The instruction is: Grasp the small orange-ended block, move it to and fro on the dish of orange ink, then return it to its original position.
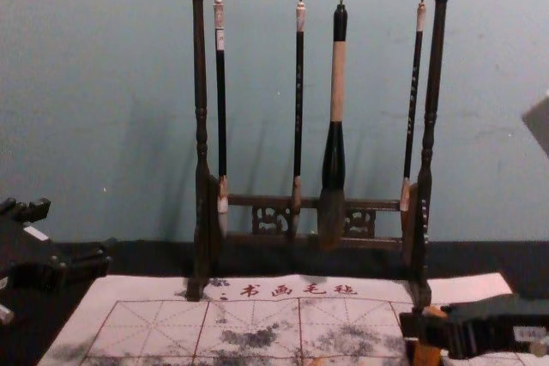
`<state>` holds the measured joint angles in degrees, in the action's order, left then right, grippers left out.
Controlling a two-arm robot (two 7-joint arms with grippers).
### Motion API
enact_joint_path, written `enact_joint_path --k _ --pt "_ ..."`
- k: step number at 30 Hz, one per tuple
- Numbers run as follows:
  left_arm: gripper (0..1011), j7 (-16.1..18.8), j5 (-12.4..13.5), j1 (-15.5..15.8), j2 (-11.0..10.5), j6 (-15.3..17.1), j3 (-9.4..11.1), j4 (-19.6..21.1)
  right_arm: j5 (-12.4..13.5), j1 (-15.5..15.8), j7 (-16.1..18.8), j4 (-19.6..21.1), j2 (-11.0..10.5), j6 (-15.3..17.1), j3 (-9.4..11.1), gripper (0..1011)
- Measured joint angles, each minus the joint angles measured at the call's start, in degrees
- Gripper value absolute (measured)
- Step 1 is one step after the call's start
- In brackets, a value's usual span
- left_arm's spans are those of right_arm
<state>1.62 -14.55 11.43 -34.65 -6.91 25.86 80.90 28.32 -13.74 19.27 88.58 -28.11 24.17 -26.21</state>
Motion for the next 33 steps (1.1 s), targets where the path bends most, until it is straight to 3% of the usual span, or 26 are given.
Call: enact_joint_path --k 33 --pt "1001 0.0 0.0 0.0 0.0 0.0 0.0 0.0 -5.3 0.2 1.1 -1.9 1.7 -3.6 -0.2 130"
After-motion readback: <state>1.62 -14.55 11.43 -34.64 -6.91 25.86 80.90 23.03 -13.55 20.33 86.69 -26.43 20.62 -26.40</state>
